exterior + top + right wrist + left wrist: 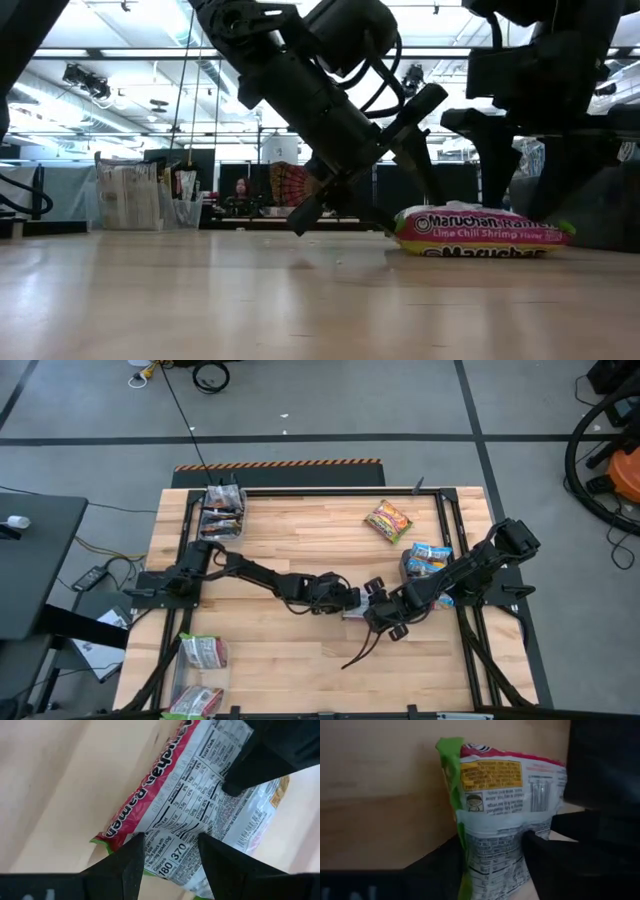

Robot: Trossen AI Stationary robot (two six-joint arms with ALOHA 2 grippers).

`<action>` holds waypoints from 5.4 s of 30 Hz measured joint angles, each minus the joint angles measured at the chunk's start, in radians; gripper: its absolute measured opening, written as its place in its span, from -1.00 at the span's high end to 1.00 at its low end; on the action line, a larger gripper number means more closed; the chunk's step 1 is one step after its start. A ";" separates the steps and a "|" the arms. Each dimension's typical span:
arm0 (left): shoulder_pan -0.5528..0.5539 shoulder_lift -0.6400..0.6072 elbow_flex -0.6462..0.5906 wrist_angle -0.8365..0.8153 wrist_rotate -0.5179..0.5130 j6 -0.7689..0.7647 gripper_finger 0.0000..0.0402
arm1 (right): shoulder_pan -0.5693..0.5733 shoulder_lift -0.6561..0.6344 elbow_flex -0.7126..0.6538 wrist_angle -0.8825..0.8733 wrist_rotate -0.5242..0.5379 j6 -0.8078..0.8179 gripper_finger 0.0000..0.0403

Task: Sort Maruchan noodles
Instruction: Put the green noodle pack into the bottom transparent bin

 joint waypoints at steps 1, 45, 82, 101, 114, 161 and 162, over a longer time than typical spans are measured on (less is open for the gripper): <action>0.003 0.000 0.000 0.002 0.002 0.018 0.05 | 0.004 -0.001 0.002 -0.009 0.013 0.000 0.04; -0.728 -0.932 0.000 -1.257 -0.010 0.691 0.38 | 0.112 -0.066 0.610 -0.312 0.125 0.521 0.06; -0.979 -0.642 0.073 -1.610 -0.023 0.541 -0.25 | -0.073 0.062 0.777 -0.666 0.127 1.108 0.19; -0.332 -0.951 0.222 -1.137 -0.719 1.141 -0.25 | -0.950 0.018 0.314 -0.537 -0.100 0.365 -0.53; 0.074 -0.945 0.044 -0.719 -0.463 1.341 -0.25 | -1.081 -0.001 0.059 -0.203 -0.182 0.134 -0.53; 0.605 -0.956 -0.634 0.265 0.389 1.333 -0.25 | -1.236 0.312 0.350 0.083 -0.281 0.606 -0.54; 0.610 -0.956 -0.634 0.265 0.396 1.332 -0.25 | -1.233 0.323 0.364 0.078 -0.288 0.615 -0.52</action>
